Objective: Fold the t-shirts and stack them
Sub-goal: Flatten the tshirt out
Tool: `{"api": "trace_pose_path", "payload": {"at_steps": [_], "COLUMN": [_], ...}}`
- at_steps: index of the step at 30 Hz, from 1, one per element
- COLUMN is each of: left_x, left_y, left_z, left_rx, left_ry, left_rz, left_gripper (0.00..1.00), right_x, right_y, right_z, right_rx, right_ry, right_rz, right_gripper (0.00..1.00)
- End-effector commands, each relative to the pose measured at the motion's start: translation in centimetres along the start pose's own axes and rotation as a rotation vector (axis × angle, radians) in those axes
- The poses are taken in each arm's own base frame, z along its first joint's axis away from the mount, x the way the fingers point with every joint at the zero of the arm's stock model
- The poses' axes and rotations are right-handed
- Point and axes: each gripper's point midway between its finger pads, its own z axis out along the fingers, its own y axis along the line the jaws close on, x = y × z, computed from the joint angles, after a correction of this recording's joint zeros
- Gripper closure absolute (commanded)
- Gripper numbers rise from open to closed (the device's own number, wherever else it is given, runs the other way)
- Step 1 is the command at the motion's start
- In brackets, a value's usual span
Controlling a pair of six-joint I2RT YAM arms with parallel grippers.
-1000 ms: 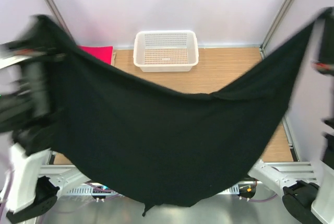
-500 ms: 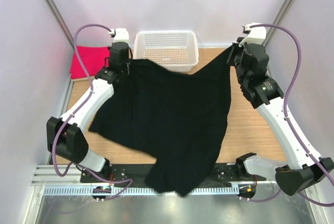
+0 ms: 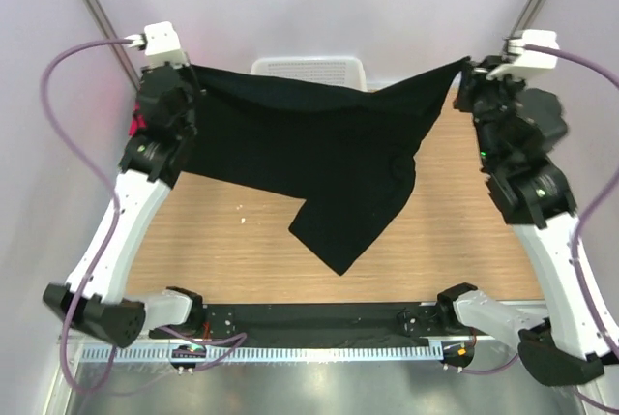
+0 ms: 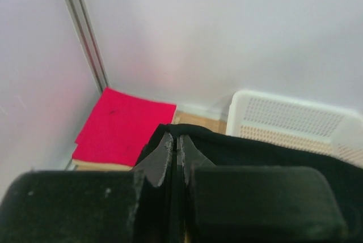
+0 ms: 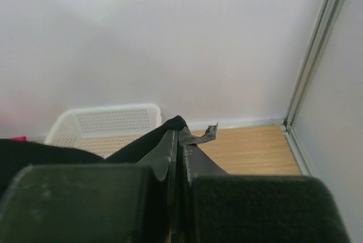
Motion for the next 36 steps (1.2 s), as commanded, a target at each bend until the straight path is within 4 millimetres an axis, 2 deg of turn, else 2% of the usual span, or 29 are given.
{"api": "trace_pose_path", "payload": {"at_steps": [1,2,3,4,5,6,7,8,9,10,11,14,15,16,18,19,23,24,25,27,28,29,30,31,32,33,34,35,36], "left_x": [-7.7,-8.7,-10.6,-11.5,-12.5,-14.7,-15.8,-16.8,-18.9,-19.8,-20.8,-24.6,-25.5,-26.9,-28.3,-29.2,-30.2,-30.0,-29.8,-28.3,-27.7,-26.9,-24.9,-24.0,-21.5,-20.1,-18.4,-16.7,-13.2], "left_y": [2.8,3.2,4.4,4.9,5.2,6.3,7.0,7.5,8.5,9.0,9.7,11.4,11.8,12.8,13.4,14.1,14.9,15.1,15.1,14.4,13.8,13.0,11.3,10.2,8.4,7.5,6.5,5.8,4.2], "left_z": [-5.2,-6.3,-8.3,-9.3,-10.4,-12.7,-13.8,-14.9,-16.9,-17.8,-18.6,-22.2,-23.1,-24.8,-26.8,-28.1,-30.8,-30.9,-30.8,-29.3,-28.5,-27.5,-25.1,-24.0,-21.2,-19.7,-18.2,-16.8,-14.1], "left_rx": [0.032,0.042,0.048,0.055,0.073,0.084,0.083,0.089,0.103,0.107,0.103,0.147,0.160,0.178,0.224,0.237,0.305,0.300,0.297,0.282,0.284,0.281,0.276,0.285,0.265,0.250,0.242,0.223,0.195], "left_ry": [-0.184,-0.205,-0.252,-0.269,-0.288,-0.332,-0.356,-0.377,-0.430,-0.455,-0.481,-0.597,-0.625,-0.671,-0.705,-0.712,-0.698,-0.696,-0.692,-0.659,-0.646,-0.624,-0.558,-0.527,-0.453,-0.414,-0.376,-0.338,-0.258], "left_rz": [-0.141,-0.155,-0.186,-0.199,-0.208,-0.239,-0.255,-0.274,-0.314,-0.344,-0.378,-0.500,-0.528,-0.594,-0.621,-0.635,-0.725,-0.733,-0.730,-0.727,-0.725,-0.722,-0.704,-0.683,-0.641,-0.615,-0.576,-0.549,-0.476], "left_gripper": [1.00,1.00,1.00,1.00,0.99,1.00,1.00,1.00,0.99,0.99,0.99,0.99,1.00,0.99,0.99,0.99,0.99,0.99,1.00,0.99,1.00,1.00,0.99,0.99,1.00,1.00,1.00,1.00,1.00], "right_x": [-8.1,-9.4,-10.9,-11.6,-14.1,-15.3,-16.8,-19.2,-20.5,-22.0,-24.3,-28.5,-29.4,-30.3,-31.2,-32.0,-31.9,-31.5,-30.5,-29.7,-28.6,-28.0,-27.2,-25.4,-22.8,-22.8,-19.8,-18.2,-16.5], "right_y": [-0.7,-0.6,-0.9,-0.9,-1.3,-1.4,-1.7,-2.1,-2.2,-2.5,-3.1,-4.3,-4.8,-5.1,-5.5,-6.4,-5.8,-5.8,-4.9,-4.1,-3.3,-2.9,-2.5,-1.7,-1.0,-1.3,-0.7,-0.9,-1.2], "right_z": [-4.8,-5.9,-7.4,-8.2,-10.0,-11.1,-12.5,-14.4,-15.5,-16.8,-19.0,-23.5,-24.5,-25.6,-26.5,-28.1,-28.7,-28.8,-27.4,-26.4,-24.4,-23.5,-22.3,-20.1,-17.3,-17.5,-15.0,-13.8,-12.4], "right_rx": [-0.078,-0.107,-0.125,-0.139,-0.158,-0.177,-0.194,-0.214,-0.236,-0.254,-0.274,-0.341,-0.349,-0.373,-0.389,-0.381,-0.436,-0.436,-0.451,-0.466,-0.456,-0.453,-0.441,-0.415,-0.370,-0.356,-0.312,-0.269,-0.217], "right_ry": [-0.207,-0.238,-0.275,-0.283,-0.342,-0.369,-0.406,-0.468,-0.502,-0.542,-0.611,-0.750,-0.781,-0.805,-0.822,-0.843,-0.805,-0.792,-0.748,-0.720,-0.672,-0.650,-0.624,-0.566,-0.502,-0.511,-0.437,-0.411,-0.392], "right_rz": [0.071,0.079,0.115,0.122,0.152,0.177,0.209,0.239,0.260,0.300,0.340,0.512,0.561,0.631,0.681,0.701,0.776,0.792,0.791,0.811,0.807,0.806,0.806,0.798,0.745,0.732,0.712,0.693,0.621], "right_gripper": [0.99,0.99,0.99,0.99,0.99,0.99,0.99,0.99,0.99,0.99,0.99,0.99,0.99,0.99,0.99,0.99,0.99,0.99,0.99,0.99,0.99,0.99,0.99,0.99,0.99,0.99,0.99,0.99,0.99]}}
